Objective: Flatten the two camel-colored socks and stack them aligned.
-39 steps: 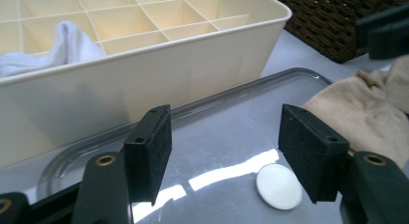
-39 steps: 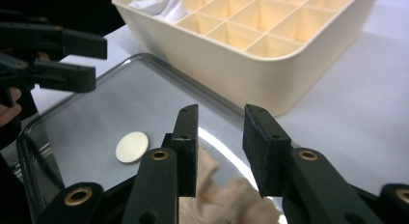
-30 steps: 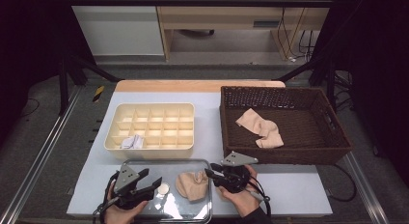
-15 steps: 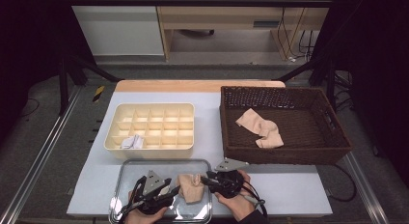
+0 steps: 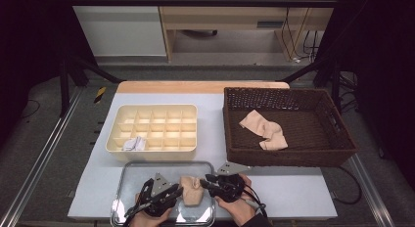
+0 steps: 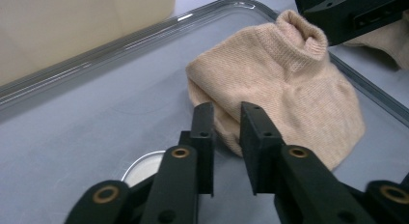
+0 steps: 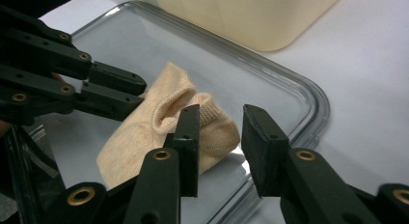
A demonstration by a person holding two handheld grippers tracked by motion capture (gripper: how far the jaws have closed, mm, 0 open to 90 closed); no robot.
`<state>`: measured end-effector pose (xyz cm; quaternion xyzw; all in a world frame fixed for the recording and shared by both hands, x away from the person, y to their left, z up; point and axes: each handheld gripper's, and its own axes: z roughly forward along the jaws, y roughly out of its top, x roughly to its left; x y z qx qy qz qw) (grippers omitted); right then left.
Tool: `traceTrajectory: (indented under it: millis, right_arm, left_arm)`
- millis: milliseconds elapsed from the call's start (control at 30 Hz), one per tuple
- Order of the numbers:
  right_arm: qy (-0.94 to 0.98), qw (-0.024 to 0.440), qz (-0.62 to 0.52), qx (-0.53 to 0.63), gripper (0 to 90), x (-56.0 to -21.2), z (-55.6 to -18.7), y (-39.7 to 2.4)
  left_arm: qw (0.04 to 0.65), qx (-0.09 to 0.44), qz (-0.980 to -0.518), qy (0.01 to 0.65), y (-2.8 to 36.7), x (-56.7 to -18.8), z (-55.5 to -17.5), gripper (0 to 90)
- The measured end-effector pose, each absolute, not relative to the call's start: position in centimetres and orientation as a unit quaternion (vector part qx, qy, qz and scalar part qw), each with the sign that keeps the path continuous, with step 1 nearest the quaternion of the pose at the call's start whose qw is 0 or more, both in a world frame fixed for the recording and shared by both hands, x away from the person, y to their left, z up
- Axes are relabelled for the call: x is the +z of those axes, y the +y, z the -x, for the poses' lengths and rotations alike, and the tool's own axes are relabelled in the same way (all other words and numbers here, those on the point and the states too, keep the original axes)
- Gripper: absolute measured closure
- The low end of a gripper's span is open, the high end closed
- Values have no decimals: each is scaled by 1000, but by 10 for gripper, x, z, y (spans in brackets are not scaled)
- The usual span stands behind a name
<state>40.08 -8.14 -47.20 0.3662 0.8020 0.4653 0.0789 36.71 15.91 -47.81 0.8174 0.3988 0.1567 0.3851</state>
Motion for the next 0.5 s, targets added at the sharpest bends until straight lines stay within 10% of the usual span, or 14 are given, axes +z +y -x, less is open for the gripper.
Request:
traceTrajectory:
  millis: [500]
  right_arm:
    - [816,56,-366,443,869,-482,-399,-74]
  left_arm:
    - [400,141,-811,403,175,-472,-370,875]
